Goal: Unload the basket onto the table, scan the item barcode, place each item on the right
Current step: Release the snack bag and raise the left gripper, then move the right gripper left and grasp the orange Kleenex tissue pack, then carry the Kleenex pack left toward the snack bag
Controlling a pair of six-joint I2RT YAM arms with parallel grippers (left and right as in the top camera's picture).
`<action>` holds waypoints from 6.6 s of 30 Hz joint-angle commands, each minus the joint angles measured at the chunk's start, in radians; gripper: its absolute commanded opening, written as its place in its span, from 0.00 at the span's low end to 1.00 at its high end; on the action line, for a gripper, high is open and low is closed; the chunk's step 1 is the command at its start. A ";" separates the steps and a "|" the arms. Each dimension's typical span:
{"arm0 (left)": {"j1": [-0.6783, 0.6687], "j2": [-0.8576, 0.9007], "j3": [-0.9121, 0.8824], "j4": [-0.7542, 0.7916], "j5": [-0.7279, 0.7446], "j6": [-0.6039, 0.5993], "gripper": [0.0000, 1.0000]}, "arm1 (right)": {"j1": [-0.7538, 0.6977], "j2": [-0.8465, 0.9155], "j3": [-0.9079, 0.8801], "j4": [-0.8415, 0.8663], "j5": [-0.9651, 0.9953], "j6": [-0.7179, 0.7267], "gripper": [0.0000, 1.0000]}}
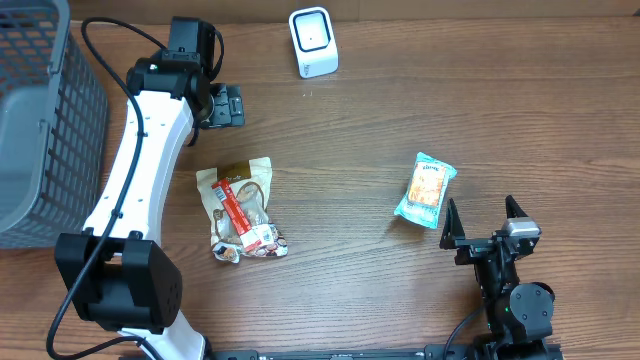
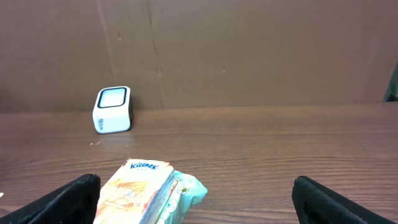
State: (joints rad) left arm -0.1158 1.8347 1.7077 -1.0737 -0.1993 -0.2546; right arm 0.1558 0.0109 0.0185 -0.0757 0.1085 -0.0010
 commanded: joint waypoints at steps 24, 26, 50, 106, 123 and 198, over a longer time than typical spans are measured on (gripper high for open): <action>-0.002 -0.015 0.016 0.001 -0.014 -0.003 1.00 | -0.004 -0.008 -0.001 0.006 -0.193 0.011 1.00; -0.002 -0.015 0.016 0.001 -0.014 -0.003 1.00 | -0.004 -0.008 0.019 0.006 -0.193 0.011 1.00; -0.002 -0.015 0.016 0.001 -0.014 -0.003 1.00 | -0.004 0.496 0.979 -0.700 -0.190 0.085 1.00; -0.002 -0.015 0.016 0.001 -0.013 -0.003 1.00 | -0.006 1.454 1.103 -0.888 -0.266 0.245 0.14; -0.002 -0.015 0.016 0.001 -0.013 -0.003 1.00 | 0.180 1.430 1.265 -0.792 -0.344 0.266 0.04; -0.002 -0.015 0.016 0.001 -0.013 -0.003 1.00 | 0.650 2.063 1.462 -0.575 -0.011 0.423 0.37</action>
State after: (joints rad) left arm -0.1162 1.8347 1.7077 -1.0740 -0.1997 -0.2546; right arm 0.8066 2.0785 1.4773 -0.6540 0.0853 0.4000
